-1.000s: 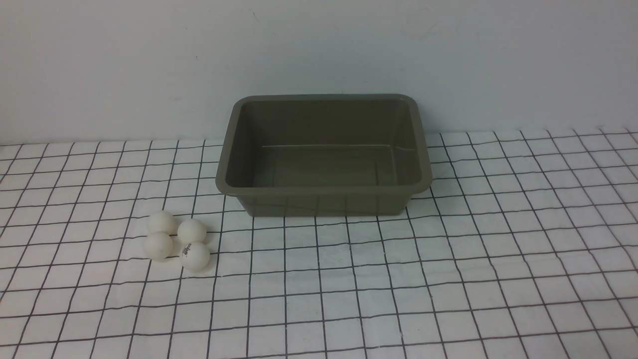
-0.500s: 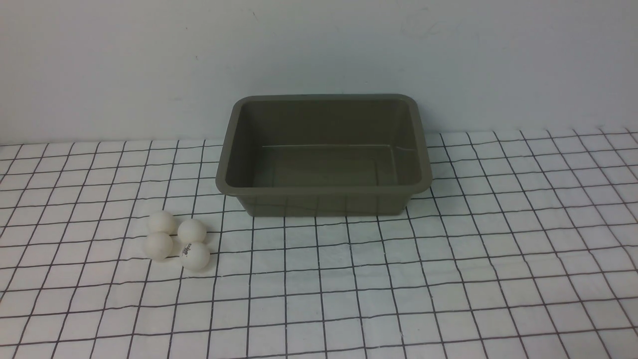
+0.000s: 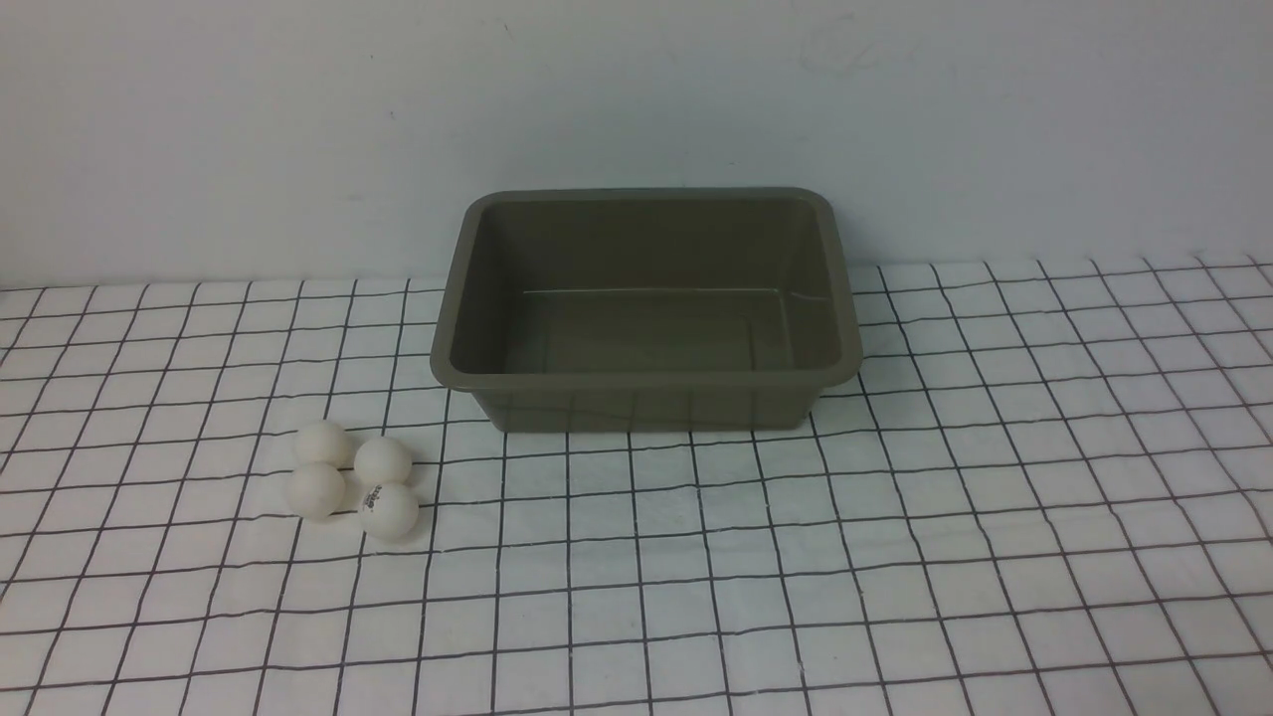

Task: Put the table tennis balls into the box on the white checkered tablecloth.
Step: 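Reach for and grasp a ping pong ball on the table beside the basket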

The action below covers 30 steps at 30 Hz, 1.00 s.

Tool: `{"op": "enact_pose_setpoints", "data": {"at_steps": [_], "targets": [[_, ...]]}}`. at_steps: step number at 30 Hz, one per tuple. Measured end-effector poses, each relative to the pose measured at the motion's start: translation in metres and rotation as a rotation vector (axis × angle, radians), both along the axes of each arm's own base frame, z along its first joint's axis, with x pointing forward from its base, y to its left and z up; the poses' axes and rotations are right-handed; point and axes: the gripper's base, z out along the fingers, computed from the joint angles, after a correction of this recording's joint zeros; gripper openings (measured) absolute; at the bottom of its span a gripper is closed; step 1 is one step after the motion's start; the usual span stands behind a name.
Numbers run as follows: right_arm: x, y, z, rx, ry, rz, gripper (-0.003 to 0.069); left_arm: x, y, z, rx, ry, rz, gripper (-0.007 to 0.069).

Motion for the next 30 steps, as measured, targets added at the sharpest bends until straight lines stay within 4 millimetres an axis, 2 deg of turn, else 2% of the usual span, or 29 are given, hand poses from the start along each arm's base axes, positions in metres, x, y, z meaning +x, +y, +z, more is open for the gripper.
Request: {"op": "enact_pose_setpoints", "data": {"at_steps": [6,11,12,13,14,17,18,21,23,25,28,30], "targets": [[0.0,0.0,0.0,0.0,0.0,0.0,-0.0017,-0.004,0.0,0.004,-0.02,-0.067,-0.023,-0.0004],[0.0,0.0,0.0,0.0,0.0,0.0,-0.0017,-0.006,-0.007,0.012,0.052,-0.071,-0.052,-0.0004],[0.0,0.0,0.0,0.0,0.0,0.0,-0.0017,-0.007,-0.01,0.022,0.08,-0.052,-0.063,-0.0004],[0.0,0.0,0.0,0.0,0.0,0.0,-0.0017,-0.008,-0.01,0.024,0.086,-0.046,-0.065,-0.0004],[0.0,0.0,0.0,0.0,0.0,0.0,-0.0017,-0.007,-0.013,0.033,0.128,0.022,-0.061,-0.0004],[0.0,0.0,0.0,-0.001,0.0,0.0,-0.0017,-0.011,-0.012,0.068,0.194,0.171,0.02,-0.0004],[0.0,0.0,0.0,-0.001,0.0,0.0,-0.0017,-0.009,-0.009,0.073,0.183,0.224,0.047,-0.0004],[0.0,0.0,0.0,-0.001,0.0,0.0,-0.0017,-0.009,-0.002,0.105,0.102,0.294,0.083,-0.0004],[0.0,0.0,0.0,-0.001,0.0,0.0,-0.0017,0.001,-0.007,0.122,0.12,0.317,0.018,-0.0004],[0.0,0.0,0.0,-0.001,0.0,0.0,-0.0017,0.02,-0.022,0.127,0.197,0.423,-0.172,-0.0004],[0.0,0.0,0.0,-0.001,0.0,0.0,-0.0017,0.064,-0.036,0.109,0.236,0.696,-0.438,-0.0004],[0.0,0.0,0.0,-0.001,0.0,0.0,-0.0017,0.092,-0.036,0.092,0.247,0.84,-0.495,-0.0003]]}}
